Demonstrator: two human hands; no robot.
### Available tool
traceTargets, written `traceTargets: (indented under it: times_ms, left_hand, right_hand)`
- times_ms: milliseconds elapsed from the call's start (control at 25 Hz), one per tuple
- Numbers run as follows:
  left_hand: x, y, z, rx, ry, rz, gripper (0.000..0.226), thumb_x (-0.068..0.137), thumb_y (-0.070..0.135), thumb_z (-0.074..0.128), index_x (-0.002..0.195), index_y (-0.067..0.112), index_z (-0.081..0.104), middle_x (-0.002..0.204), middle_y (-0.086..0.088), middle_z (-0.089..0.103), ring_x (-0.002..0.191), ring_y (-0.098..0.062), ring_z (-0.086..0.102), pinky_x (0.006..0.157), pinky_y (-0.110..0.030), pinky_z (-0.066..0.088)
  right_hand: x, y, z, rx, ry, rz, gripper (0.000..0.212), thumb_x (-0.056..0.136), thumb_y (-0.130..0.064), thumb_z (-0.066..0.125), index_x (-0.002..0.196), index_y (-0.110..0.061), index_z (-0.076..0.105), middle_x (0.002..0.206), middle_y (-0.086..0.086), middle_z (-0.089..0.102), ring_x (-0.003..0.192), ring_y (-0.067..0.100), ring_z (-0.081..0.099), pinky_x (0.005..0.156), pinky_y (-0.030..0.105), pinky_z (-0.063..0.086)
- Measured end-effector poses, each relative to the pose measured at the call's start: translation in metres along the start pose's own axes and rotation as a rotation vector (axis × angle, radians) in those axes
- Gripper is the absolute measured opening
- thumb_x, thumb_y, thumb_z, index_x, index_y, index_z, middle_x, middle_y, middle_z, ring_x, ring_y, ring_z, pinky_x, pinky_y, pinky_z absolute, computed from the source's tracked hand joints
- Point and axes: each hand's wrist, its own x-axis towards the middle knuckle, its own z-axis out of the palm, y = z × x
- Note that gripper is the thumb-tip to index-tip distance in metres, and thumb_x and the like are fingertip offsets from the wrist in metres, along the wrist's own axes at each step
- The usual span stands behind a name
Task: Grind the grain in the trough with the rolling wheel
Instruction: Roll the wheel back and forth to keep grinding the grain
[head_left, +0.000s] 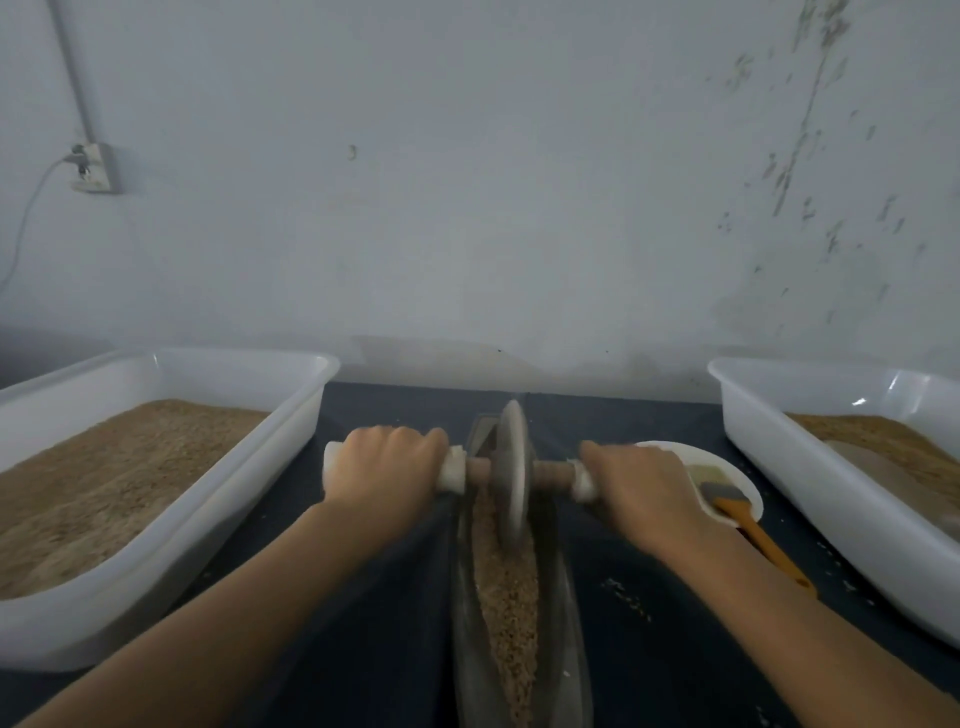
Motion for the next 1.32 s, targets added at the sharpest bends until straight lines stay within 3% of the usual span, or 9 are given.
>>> traceTargets:
  times_ms: [80,240,400,760,840,960,1080,1160,1320]
  left_hand:
    - [-0.042,0.003,-0.013,-0.028,0.013,0.080,0.032,0.076,0.044,0.068,0.090,0.033,0.041,0.084,0.010,0.058,0.071,-0.011,0.052,0.063,-0.028,0.035]
    - [-0.103,0.003,-0.039,-0.128,0.197,0.267,0.046,0.034,0.034,0.084,0.065,0.030,0.050,0.051,0.010,0.045,0.041,-0.013,0.047,0.043,-0.025,0.026]
    - [-0.067,0.005,-0.031,0.080,0.004,0.167,0.042,0.058,0.044,0.076,0.082,0.035,0.042,0.070,0.011,0.055,0.060,-0.009,0.055,0.053,-0.026,0.025]
    - [-0.004,0.001,-0.002,-0.028,-0.012,0.002,0.023,0.085,0.042,0.059,0.090,0.032,0.039,0.091,0.009,0.061,0.076,-0.013,0.054,0.065,-0.029,0.033]
    - [-0.050,0.000,-0.012,-0.058,-0.005,0.084,0.037,0.076,0.045,0.066,0.084,0.037,0.031,0.080,0.014,0.053,0.067,-0.008,0.045,0.063,-0.026,0.031]
    - [-0.101,-0.002,-0.034,-0.080,0.174,0.258,0.045,0.041,0.040,0.081,0.070,0.033,0.046,0.056,0.013,0.045,0.047,-0.009,0.046,0.046,-0.024,0.033]
    - [-0.100,-0.001,-0.034,-0.052,0.107,0.244,0.047,0.031,0.036,0.085,0.066,0.030,0.053,0.052,0.010,0.047,0.041,-0.013,0.048,0.045,-0.024,0.026]
    - [-0.067,0.003,-0.028,0.037,0.005,0.154,0.046,0.050,0.041,0.083,0.076,0.031,0.046,0.065,0.009,0.057,0.052,-0.011,0.053,0.051,-0.026,0.029]
    - [0.010,0.000,0.000,0.056,0.003,-0.059,0.018,0.086,0.036,0.057,0.093,0.027,0.043,0.094,0.006,0.063,0.083,-0.018,0.061,0.064,-0.030,0.036]
  right_hand:
    - [-0.044,0.002,0.000,0.055,-0.018,-0.101,0.024,0.077,-0.045,0.061,0.082,-0.036,0.039,0.074,-0.012,0.055,0.068,0.010,0.055,0.058,0.030,0.045]
    - [-0.098,-0.004,-0.032,0.054,0.165,-0.243,0.063,0.027,-0.051,0.080,0.064,-0.041,0.030,0.048,-0.017,0.028,0.037,0.002,0.030,0.050,0.009,0.005]
    - [-0.077,0.000,-0.011,0.010,-0.049,-0.139,0.036,0.073,-0.047,0.062,0.075,-0.039,0.027,0.069,-0.014,0.047,0.064,0.005,0.050,0.058,0.029,0.045]
    - [-0.006,0.000,0.001,-0.021,-0.024,0.013,0.019,0.087,-0.039,0.057,0.097,-0.029,0.044,0.095,-0.005,0.063,0.084,0.019,0.060,0.068,0.035,0.046]
    - [-0.054,-0.005,-0.016,-0.019,0.019,-0.117,0.028,0.075,-0.041,0.067,0.085,-0.033,0.041,0.079,-0.008,0.060,0.070,0.012,0.059,0.057,0.033,0.046]
    - [-0.098,-0.011,-0.046,0.046,0.129,-0.190,0.036,0.053,-0.040,0.072,0.068,-0.035,0.039,0.055,-0.010,0.046,0.047,0.008,0.051,0.045,0.015,0.013]
    - [-0.096,-0.015,-0.043,-0.061,-0.081,-0.131,0.039,0.066,-0.048,0.071,0.080,-0.036,0.036,0.070,-0.009,0.045,0.064,0.009,0.053,0.050,0.026,0.033]
    - [-0.076,-0.012,-0.023,-0.016,0.042,-0.128,0.047,0.049,-0.035,0.086,0.075,-0.031,0.047,0.062,-0.007,0.051,0.051,0.012,0.051,0.043,0.027,0.035]
    - [0.000,-0.010,-0.004,-0.080,0.128,0.051,0.024,0.082,-0.030,0.065,0.098,-0.024,0.047,0.093,-0.003,0.062,0.079,0.020,0.059,0.058,0.031,0.034]
